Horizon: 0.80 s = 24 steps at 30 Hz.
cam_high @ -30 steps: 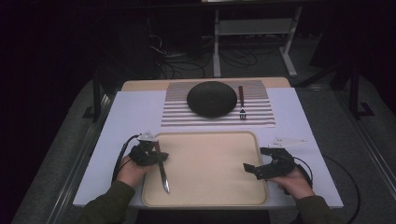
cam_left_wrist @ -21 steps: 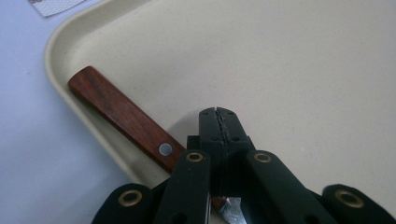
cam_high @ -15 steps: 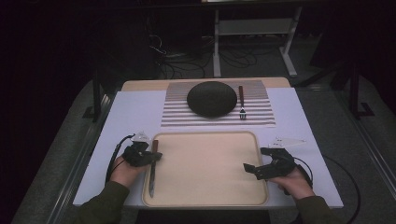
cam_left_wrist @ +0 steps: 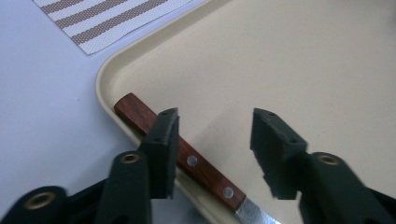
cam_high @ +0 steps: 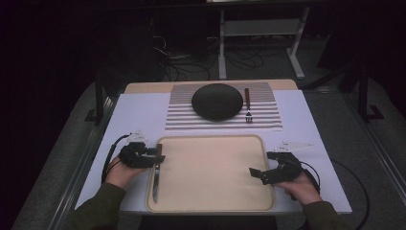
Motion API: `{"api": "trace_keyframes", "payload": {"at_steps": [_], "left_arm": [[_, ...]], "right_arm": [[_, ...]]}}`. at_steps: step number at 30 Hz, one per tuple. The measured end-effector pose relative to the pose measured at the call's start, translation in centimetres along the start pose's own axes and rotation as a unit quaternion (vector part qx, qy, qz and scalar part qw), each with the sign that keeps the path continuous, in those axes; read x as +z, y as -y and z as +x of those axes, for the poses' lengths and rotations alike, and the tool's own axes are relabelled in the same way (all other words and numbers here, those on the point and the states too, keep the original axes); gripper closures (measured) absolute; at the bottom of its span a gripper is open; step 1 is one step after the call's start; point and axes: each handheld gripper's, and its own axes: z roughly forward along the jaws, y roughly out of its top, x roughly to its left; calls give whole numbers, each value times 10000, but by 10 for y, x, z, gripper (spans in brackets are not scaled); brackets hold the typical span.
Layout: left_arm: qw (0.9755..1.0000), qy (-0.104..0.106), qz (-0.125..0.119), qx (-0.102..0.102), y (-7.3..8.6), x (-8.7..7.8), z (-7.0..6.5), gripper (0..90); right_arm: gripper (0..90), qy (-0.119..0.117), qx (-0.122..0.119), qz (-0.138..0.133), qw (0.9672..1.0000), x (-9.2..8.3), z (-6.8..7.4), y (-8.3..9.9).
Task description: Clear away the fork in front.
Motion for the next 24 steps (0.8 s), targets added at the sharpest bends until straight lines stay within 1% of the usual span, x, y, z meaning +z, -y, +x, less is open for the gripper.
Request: {"api": "trace_keyframes", "payload": {"at_steps": [3, 5, 6, 7, 10, 12, 15, 17, 21, 24], "left_arm": [[9999, 40, -109, 97, 5, -3, 2, 404], [9997, -21, -136, 203, 9, -6, 3, 356], [9996, -37, -166, 215, 11, -6, 4, 322], [9995, -43, -221, 205, 13, -7, 4, 286], [9993, 53, -341, 146, 16, -10, 7, 188], [9989, 56, -417, 190, 17, -11, 9, 134], [9988, 62, -457, 143, 19, -10, 11, 35], [9986, 154, -485, 150, 20, -8, 11, 1], [9982, 229, -473, 273, 21, -6, 9, 0], [9981, 236, -507, 274, 20, -7, 9, 0]], "right_arm": [[0, 22, -3, 7, 10000, 1, 0, 0], [0, 42, -12, 24, 10000, 1, 0, 0], [0, 50, -29, 32, 10000, 1, 0, 0], [0, 61, -33, 46, 10000, 1, 0, 0], [0, 99, -44, 63, 9999, 2, 1, 0], [0, 129, -34, 68, 9999, 2, 1, 0], [0, 152, 14, 66, 9999, 2, -1, -1], [0, 162, 54, 44, 9998, 3, -2, -2], [6, 208, 104, 37, 9997, 4, -6, -7], [29, 228, 143, 0, 9996, 4, -11, -13]]}}
